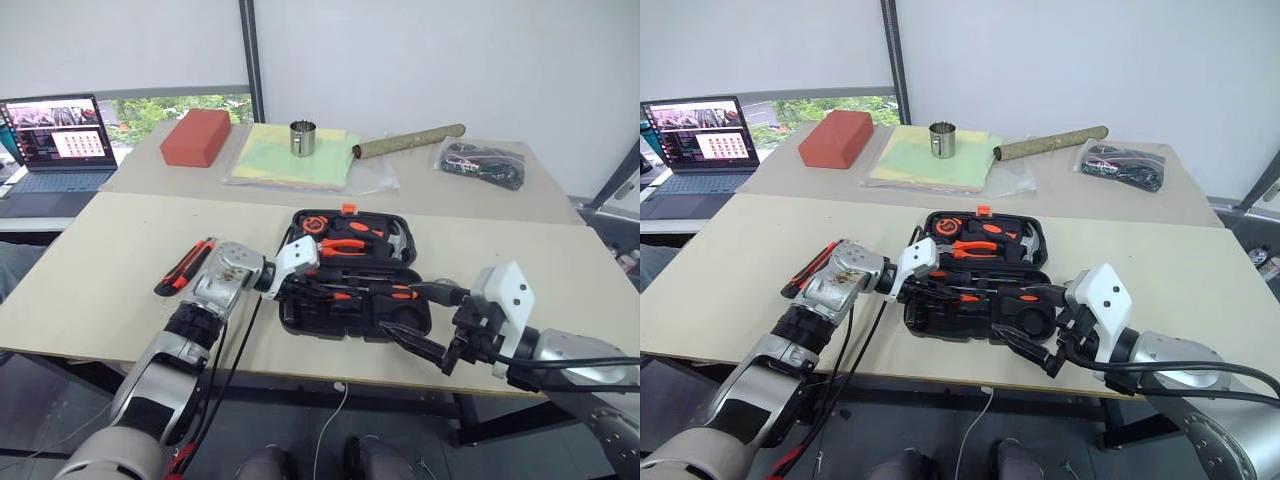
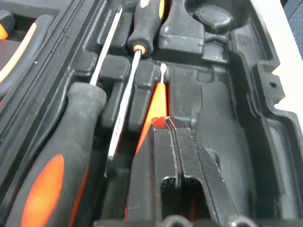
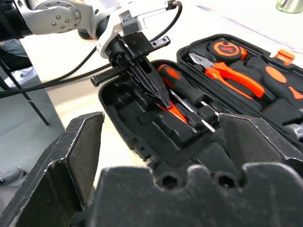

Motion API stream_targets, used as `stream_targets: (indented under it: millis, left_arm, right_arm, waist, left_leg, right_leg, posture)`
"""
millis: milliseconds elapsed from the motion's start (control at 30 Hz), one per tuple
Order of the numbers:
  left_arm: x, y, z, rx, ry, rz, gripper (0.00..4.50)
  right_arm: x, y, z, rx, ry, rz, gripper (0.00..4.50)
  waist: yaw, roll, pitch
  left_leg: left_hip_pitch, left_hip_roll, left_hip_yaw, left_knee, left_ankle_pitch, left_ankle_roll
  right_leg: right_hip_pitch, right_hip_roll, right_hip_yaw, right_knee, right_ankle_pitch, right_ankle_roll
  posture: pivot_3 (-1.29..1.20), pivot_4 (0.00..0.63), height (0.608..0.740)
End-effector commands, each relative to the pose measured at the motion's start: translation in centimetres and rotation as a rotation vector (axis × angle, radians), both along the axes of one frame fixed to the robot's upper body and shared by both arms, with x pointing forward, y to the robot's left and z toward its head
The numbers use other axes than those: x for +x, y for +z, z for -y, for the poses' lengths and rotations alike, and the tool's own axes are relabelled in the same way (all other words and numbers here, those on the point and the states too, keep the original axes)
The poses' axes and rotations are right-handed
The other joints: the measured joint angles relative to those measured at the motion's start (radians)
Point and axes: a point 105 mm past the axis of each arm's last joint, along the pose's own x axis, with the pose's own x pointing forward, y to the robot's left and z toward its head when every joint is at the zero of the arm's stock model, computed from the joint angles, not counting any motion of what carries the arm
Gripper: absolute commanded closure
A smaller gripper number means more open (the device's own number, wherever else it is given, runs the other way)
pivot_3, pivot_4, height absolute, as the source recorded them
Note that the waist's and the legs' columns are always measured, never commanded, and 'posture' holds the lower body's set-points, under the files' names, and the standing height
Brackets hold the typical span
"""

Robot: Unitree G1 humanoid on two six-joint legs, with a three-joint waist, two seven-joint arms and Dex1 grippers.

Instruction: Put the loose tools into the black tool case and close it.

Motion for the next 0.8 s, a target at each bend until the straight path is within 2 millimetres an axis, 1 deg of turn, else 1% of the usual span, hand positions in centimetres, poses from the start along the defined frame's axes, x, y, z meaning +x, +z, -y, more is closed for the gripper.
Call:
stream_targets:
  millis: [33, 100, 167, 200, 267, 300, 333, 367, 433, 467, 533, 567, 600, 633, 667, 733, 800]
  left_arm:
    - [0.6, 0.2, -1.0, 0.002, 0.052, 0.050, 4.48]
    - [1.1, 1.8, -1.1, -0.056, 0.083, 0.065, 4.48]
    - [1.4, 3.8, -1.6, -0.121, 0.131, 0.064, 4.48]
    - [1.4, 4.5, -2.0, -0.150, 0.151, 0.063, 4.48]
    - [1.0, 6.2, -3.5, -0.219, 0.200, 0.070, 4.48]
    - [0.8, 6.7, -4.7, -0.241, 0.245, 0.071, 4.24]
    - [0.6, 6.9, -6.3, -0.250, 0.311, 0.082, 3.98]
    - [0.3, 6.9, -7.9, -0.251, 0.378, 0.097, 3.85]
    - [-0.1, 6.8, -11.0, -0.264, 0.527, 0.138, 3.13]
    - [-0.4, 6.8, -12.5, -0.274, 0.599, 0.159, 2.87]
    - [-1.5, 6.3, -16.4, -0.266, 0.760, 0.167, 2.13]
    - [-2.1, 5.9, -18.0, -0.255, 0.818, 0.166, 1.72]
    - [-2.7, 5.7, -19.2, -0.248, 0.866, 0.161, 1.33]
    - [-3.2, 5.5, -20.4, -0.243, 0.911, 0.161, 1.06]
    - [-3.6, 5.3, -21.7, -0.240, 0.957, 0.162, 0.57]
    - [-4.3, 5.1, -23.9, -0.232, 1.030, 0.157, 0.09]
    - [-4.4, 5.2, -25.2, -0.221, 1.058, 0.157, 0.09]
  right_arm:
    - [0.2, 0.9, 0.0, 0.013, -0.002, 0.040, 0.00]
    - [0.5, 0.9, -0.1, 0.012, 0.004, 0.044, 0.00]
    - [0.8, 1.1, -0.2, 0.008, 0.016, 0.054, 0.00]
    - [0.9, 1.2, -0.3, 0.006, 0.024, 0.058, 0.00]
    - [1.2, 1.5, -0.6, 0.003, 0.051, 0.063, 0.00]
    - [1.4, 1.6, -0.7, -0.001, 0.069, 0.065, 0.00]
    - [1.6, 1.9, -0.9, -0.004, 0.095, 0.067, 0.00]
    - [1.8, 2.1, -1.1, -0.006, 0.121, 0.071, 0.00]
    - [2.1, 2.7, -1.6, -0.005, 0.169, 0.082, 0.00]
    - [2.3, 3.0, -1.9, -0.003, 0.189, 0.088, 0.00]
    - [2.6, 3.6, -2.5, 0.000, 0.238, 0.096, 0.00]
    - [2.6, 3.7, -2.7, 0.000, 0.262, 0.097, 0.00]
    - [2.7, 3.7, -2.9, -0.001, 0.283, 0.096, 0.00]
    - [2.7, 3.8, -3.1, -0.003, 0.302, 0.094, 0.00]
    - [2.7, 3.7, -3.3, -0.006, 0.319, 0.092, 0.00]
    - [2.9, 3.6, -3.6, -0.013, 0.345, 0.088, 0.00]
    - [3.1, 3.5, -3.8, -0.017, 0.362, 0.087, 0.00]
  waist:
    - [0.000, 0.000, 0.000]
    - [0.000, 0.000, 0.000]
    - [-0.003, 0.000, 0.000]
    - [-0.003, 0.000, 0.000]
    - [-0.005, 0.000, 0.000]
    - [-0.006, 0.000, 0.000]
    - [-0.014, 0.000, 0.000]
    - [-0.017, 0.001, 0.000]
    - [-0.024, 0.001, 0.000]
    - [-0.026, 0.001, -0.001]
    - [-0.024, 0.001, 0.000]
    - [-0.024, 0.001, 0.000]
    - [-0.024, 0.001, 0.000]
    - [-0.021, 0.001, 0.000]
    - [-0.015, 0.002, 0.000]
    - [-0.002, 0.002, 0.000]
    - [0.007, 0.002, 0.000]
  left_leg:
    - [0.000, 0.000, 0.000, 0.000, 0.000, 0.000]
    - [0.000, 0.000, 0.000, 0.000, 0.000, 0.000]
    - [0.000, 0.000, 0.000, 0.000, 0.000, -0.001]
    - [-0.001, 0.000, 0.000, 0.000, 0.001, -0.001]
    - [-0.003, 0.001, 0.000, 0.000, 0.003, -0.005]
    - [-0.003, 0.001, 0.000, 0.000, 0.003, -0.005]
    - [-0.003, 0.001, 0.000, 0.000, 0.003, -0.005]
    - [-0.002, 0.001, 0.000, 0.000, 0.004, -0.006]
    - [-0.001, 0.001, 0.000, -0.001, 0.004, -0.007]
    - [-0.001, 0.001, 0.001, -0.001, 0.004, -0.007]
    - [-0.001, 0.001, 0.001, -0.002, 0.004, -0.007]
    - [-0.001, 0.001, 0.001, -0.001, 0.004, -0.007]
    - [-0.001, 0.002, 0.001, -0.002, 0.004, -0.008]
    - [-0.002, 0.002, 0.000, -0.002, 0.004, -0.008]
    - [-0.002, 0.002, 0.000, -0.002, 0.004, -0.008]
    - [-0.002, 0.002, 0.000, -0.002, 0.004, -0.009]
    - [-0.002, 0.001, 0.000, -0.002, 0.002, -0.013]
  right_leg:
    - [0.000, 0.000, 0.000, 0.000, 0.000, 0.000]
    - [0.000, 0.000, 0.000, 0.000, 0.000, 0.000]
    - [0.000, 0.000, 0.000, 0.000, 0.000, 0.000]
    - [-0.001, 0.000, 0.000, 0.000, 0.000, 0.000]
    - [-0.002, 0.001, 0.000, 0.000, 0.000, 0.000]
    - [-0.003, 0.001, 0.000, 0.000, 0.000, 0.000]
    - [-0.003, 0.001, 0.000, 0.000, 0.000, 0.000]
    - [-0.003, 0.001, 0.001, 0.000, 0.000, -0.001]
    - [-0.003, 0.000, 0.001, 0.000, 0.000, -0.001]
    - [-0.003, 0.000, 0.002, 0.000, 0.000, -0.001]
    - [-0.002, 0.000, 0.001, -0.001, 0.000, -0.001]
    - [-0.002, 0.000, 0.001, -0.001, 0.000, -0.001]
    - [-0.003, -0.001, 0.001, -0.001, 0.000, -0.001]
    - [-0.003, -0.002, 0.000, -0.001, 0.000, -0.001]
    - [-0.003, -0.002, -0.001, -0.002, -0.001, -0.001]
    - [-0.003, -0.005, -0.002, -0.002, -0.001, -0.002]
    - [-0.003, -0.009, -0.004, -0.001, -0.001, -0.002]
  posture:
    - [0.00, 0.150, 0.740]
    - [0.00, 0.150, 0.740]
    - [0.00, 0.150, 0.740]
    - [0.00, 0.150, 0.740]
    - [0.00, 0.150, 0.740]
    - [0.00, 0.150, 0.740]
    - [0.00, 0.150, 0.740]
    - [0.00, 0.150, 0.740]
    - [0.00, 0.150, 0.740]
    - [0.00, 0.150, 0.740]
    - [0.00, 0.150, 0.740]
    - [0.00, 0.150, 0.740]
    - [0.00, 0.150, 0.740]
    - [0.00, 0.150, 0.740]
    - [0.00, 0.150, 0.740]
    - [0.00, 0.150, 0.740]
    - [0.00, 0.150, 0.740]
